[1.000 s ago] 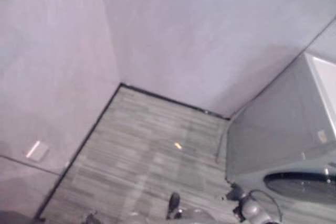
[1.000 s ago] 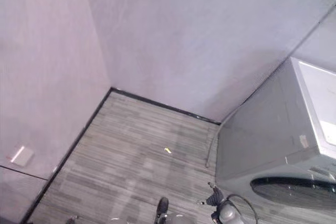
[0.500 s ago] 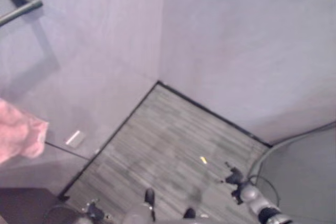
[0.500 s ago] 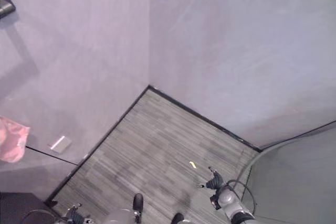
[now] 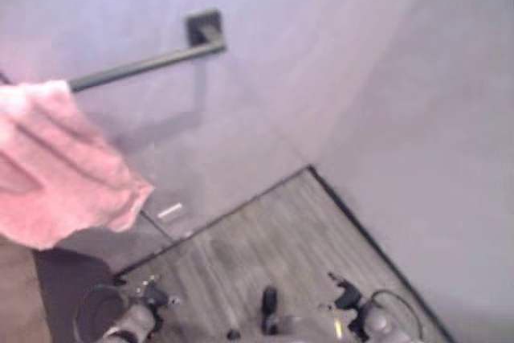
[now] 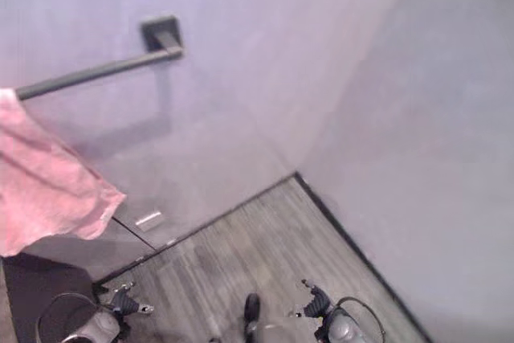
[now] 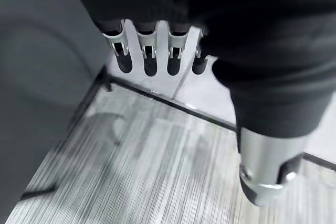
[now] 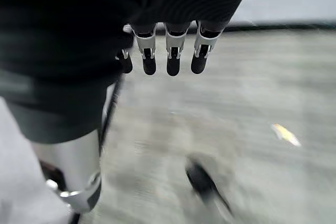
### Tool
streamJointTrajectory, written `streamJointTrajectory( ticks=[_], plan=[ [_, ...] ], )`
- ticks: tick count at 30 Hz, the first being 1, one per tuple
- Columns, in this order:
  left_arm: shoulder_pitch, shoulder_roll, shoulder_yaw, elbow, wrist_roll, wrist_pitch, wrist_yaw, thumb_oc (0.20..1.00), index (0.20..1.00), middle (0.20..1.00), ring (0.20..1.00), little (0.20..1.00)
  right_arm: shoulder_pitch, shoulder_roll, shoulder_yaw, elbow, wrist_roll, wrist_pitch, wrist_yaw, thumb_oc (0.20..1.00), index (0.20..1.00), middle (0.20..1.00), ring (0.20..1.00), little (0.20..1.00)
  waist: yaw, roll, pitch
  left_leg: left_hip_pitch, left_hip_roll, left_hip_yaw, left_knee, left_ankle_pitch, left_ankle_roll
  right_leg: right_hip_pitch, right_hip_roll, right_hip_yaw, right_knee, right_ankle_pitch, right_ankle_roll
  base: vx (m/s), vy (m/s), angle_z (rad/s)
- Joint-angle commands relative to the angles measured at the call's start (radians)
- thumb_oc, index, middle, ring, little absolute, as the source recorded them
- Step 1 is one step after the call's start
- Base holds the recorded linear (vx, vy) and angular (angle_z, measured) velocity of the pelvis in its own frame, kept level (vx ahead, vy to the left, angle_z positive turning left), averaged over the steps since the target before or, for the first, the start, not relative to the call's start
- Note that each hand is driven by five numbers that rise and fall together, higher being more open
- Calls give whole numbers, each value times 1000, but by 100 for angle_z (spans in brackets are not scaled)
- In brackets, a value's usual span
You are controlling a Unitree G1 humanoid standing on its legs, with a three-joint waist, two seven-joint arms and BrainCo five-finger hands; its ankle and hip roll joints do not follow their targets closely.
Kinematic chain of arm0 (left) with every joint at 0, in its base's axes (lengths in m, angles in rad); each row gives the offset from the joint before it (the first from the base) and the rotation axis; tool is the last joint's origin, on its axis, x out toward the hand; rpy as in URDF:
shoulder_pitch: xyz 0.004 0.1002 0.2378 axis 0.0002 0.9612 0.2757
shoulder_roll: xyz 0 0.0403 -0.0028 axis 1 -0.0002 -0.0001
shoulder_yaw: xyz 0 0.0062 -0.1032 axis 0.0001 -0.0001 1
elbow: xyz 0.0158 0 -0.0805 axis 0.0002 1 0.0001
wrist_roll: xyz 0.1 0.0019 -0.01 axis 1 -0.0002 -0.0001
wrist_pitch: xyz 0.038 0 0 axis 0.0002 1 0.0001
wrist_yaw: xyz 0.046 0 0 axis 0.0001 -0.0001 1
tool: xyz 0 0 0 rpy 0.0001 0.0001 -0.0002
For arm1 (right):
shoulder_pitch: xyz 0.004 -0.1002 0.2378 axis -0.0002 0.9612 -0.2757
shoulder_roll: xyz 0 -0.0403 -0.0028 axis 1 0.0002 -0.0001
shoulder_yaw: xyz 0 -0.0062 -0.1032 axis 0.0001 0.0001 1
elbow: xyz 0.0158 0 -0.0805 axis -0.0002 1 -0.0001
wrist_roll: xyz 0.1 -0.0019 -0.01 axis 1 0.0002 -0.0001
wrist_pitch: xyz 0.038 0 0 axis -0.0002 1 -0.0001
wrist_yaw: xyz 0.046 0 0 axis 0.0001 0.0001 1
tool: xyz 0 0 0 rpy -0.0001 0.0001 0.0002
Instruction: Put brush and paste in cup on sink, flatten towel.
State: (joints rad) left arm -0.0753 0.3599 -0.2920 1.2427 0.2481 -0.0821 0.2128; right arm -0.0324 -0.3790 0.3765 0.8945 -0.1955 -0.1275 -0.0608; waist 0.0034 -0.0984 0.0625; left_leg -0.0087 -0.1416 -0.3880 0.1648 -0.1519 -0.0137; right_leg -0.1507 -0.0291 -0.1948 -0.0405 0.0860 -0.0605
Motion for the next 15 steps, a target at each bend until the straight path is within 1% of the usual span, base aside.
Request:
streamJointTrajectory(
  ticks=[1, 2, 3, 4, 5, 6, 7, 8, 9, 10, 11, 12, 13, 14, 15],
  plan=[
    [-15, 62, 30, -16, -34, -7, 24, 1000, 1000, 1000, 1000, 1000, -20, -39, -27, 16, 17, -21, -9, 1000, 1000, 1000, 1000, 1000, 12, -2, 13, -26, 244, 35, -220, 201, -42, 4, -35, -15, 159, -152, 154, 94, -375, 123],
    [-13, 60, 33, -15, -48, -9, 27, 1000, 1000, 1000, 1000, 1000, -30, -44, -38, 40, 43, -25, -19, 1000, 1000, 1000, 1000, 1000, 15, -2, 14, -53, 270, 29, -252, 244, -64, 6, -25, -74, 165, -171, 139, 48, -332, 103],
    [-15, 56, 32, -18, -56, -9, 31, 1000, 1000, 1000, 1000, 1000, -34, -47, -43, 50, 51, -25, -28, 1000, 1000, 1000, 1000, 1000, 13, 0, 15, -88, 278, 35, -252, 260, -74, 3, -26, -108, 165, -179, 136, 45, -395, 102],
    [-18, 52, 31, -22, -59, -10, 32, 1000, 1000, 1000, 1000, 1000, -42, -48, -43, 62, 51, -23, -32, 1000, 1000, 1000, 1000, 1000, 7, 1, 15, -117, 279, 51, -252, 276, -79, -3, -28, -134, 165, -184, 133, 0, -227, 91],
    [-23, 46, 26, -24, -57, -8, 31, 1000, 1000, 1000, 1000, 1000, -48, -55, -42, 71, 48, -22, -36, 1000, 1000, 1000, 1000, 1000, -2, 4, 16, -147, 276, 110, -252, 275, -76, 1, -34, -165, 156, -183, 133, -7, -115, 63],
    [-23, 45, 26, -24, -57, -8, 31, 1000, 1000, 1000, 1000, 1000, -49, -55, -42, 72, 48, -22, -36, 1000, 1000, 1000, 1000, 1000, -5, 5, 14, -151, 275, 106, -252, 278, -75, -1, -35, -169, 155, -182, 134, -6, -150, 72],
    [-31, 31, 21, -28, -51, -4, 26, 1000, 1000, 1000, 1000, 1000, -64, -61, -37, 84, 37, -14, -44, 1000, 1000, 1000, 1000, 1000, -19, 11, 21, -179, 278, 286, -252, 268, -61, 16, -40, -208, 120, -171, 138, -7, -99, 62],
    [-31, 31, 21, -28, -51, -4, 26, 1000, 1000, 1000, 1000, 1000, -64, -61, -38, 84, 37, -14, -44, 1000, 1000, 1000, 1000, 1000, -20, 12, 20, -182, 277, 285, -252, 269, -60, 15, -40, -209, 118, -169, 138, 46, -169, 109],
    [-31, 22, 14, -33, -36, 0, 22, 1000, 1000, 1000, 1000, 1000, -74, -60, -29, 103, 24, -5, -50, 1000, 1000, 1000, 1000, 1000, -18, 16, 22, -154, 279, 439, -252, 237, -62, 44, -40, -218, 91, -163, 150, 59, -93, 89],
    [-30, 16, 15, -36, -30, 2, 18, 1000, 1000, 1000, 1000, 1000, -83, -58, -23, 105, 19, 1, -51, 1000, 1000, 1000, 1000, 1000, -14, 17, 18, -130, 275, 491, -252, 220, -56, 57, -41, -230, 71, -157, 150, 63, -94, 70],
    [-29, 16, 16, -36, -30, 2, 18, 1000, 1000, 1000, 1000, 1000, -83, -58, -23, 106, 19, 1, -51, 1000, 1000, 1000, 1000, 1000, -12, 17, 20, -126, 276, 494, -252, 219, -56, 60, -40, -227, 69, -156, 150, 32, -65, 19],
    [-33, 9, 14, -31, -21, 4, 16, 1000, 1000, 1000, 1000, 1000, -87, -52, -24, 112, 26, 3, -52, 1000, 1000, 1000, 1000, 1000, -5, 20, 12, -78, 257, 549, -252, 222, -50, 78, -42, -244, 39, -142, 149, 20, -37, -4],
    [-33, 9, 14, -31, -21, 4, 16, 1000, 1000, 1000, 1000, 1000, -87, -52, -24, 112, 26, 3, -52, 1000, 1000, 1000, 1000, 1000, -4, 20, 13, -77, 257, 550, -252, 221, -50, 80, -42, -244, 37, -142, 149, 34, -46, -15],
    [-30, 4, 15, -30, -18, 4, 14, 1000, 1000, 1000, 1000, 1000, -85, -47, -24, 112, 29, 5, -50, 1000, 1000, 1000, 1000, 1000, -1, 21, 6, -64, 246, 550, -243, 213, -49, 87, -41, -246, 27, -139, 147, 28, -25, -19],
    [-33, -2, 17, -21, -16, 4, 14, 1000, 1000, 1000, 1000, 1000, -84, -41, -23, 112, 34, 4, -48, 1000, 1000, 1000, 1000, 1000, -2, 24, 0, -50, 236, 562, -199, 194, -46, 91, -42, -253, 26, -136, 145, 79, -20, -14]
  ],
)
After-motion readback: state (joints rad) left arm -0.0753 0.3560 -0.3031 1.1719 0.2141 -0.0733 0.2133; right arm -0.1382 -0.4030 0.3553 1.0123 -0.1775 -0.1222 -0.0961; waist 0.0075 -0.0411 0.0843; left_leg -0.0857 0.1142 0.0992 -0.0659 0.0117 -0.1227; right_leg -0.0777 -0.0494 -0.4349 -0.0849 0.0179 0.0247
